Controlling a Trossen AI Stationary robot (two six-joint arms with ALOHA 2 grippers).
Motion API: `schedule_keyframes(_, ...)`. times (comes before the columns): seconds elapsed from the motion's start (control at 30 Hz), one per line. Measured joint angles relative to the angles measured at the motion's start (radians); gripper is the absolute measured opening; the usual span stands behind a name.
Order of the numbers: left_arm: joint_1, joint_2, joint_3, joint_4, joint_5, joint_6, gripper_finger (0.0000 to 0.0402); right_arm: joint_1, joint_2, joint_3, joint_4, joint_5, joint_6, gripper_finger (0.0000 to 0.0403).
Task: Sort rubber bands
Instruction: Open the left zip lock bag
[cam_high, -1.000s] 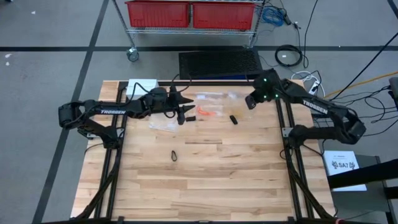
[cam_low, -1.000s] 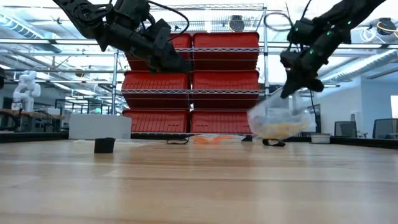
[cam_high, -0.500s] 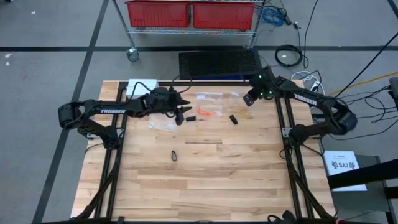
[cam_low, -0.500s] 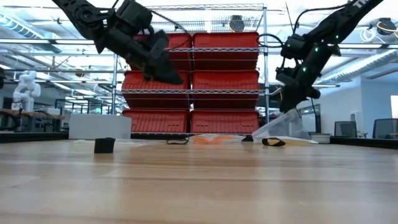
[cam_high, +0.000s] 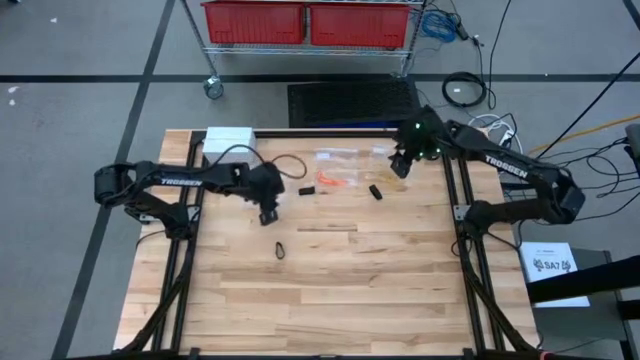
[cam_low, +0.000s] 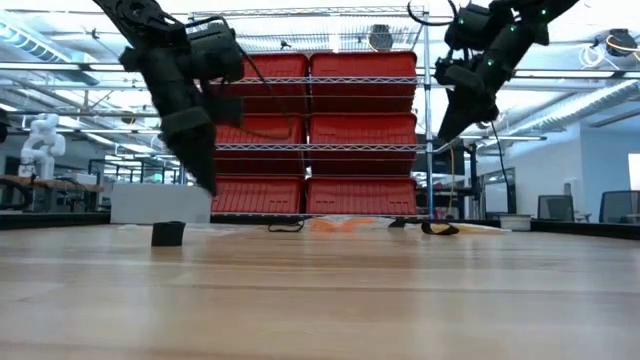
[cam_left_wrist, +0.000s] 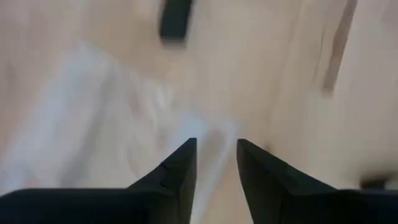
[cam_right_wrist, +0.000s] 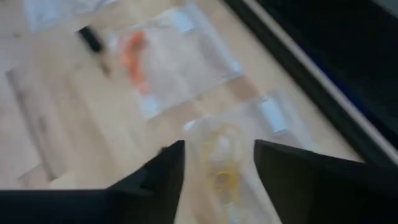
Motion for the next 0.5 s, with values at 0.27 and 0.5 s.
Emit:
schedule_keyframes(0.27,-0.044,0.000,-0.029,-0.130,-0.174,-0.127,0.0043,0.274,0.000,-0.006,0.042,0.133,0.083,0.0016)
schedule_keyframes(0.5,-0.042,0.004,-0.115,-0.041,-0.224,-0.174,0.0006,0.495,0.000,-0.006,0.066,0.225,0.210,0.0003)
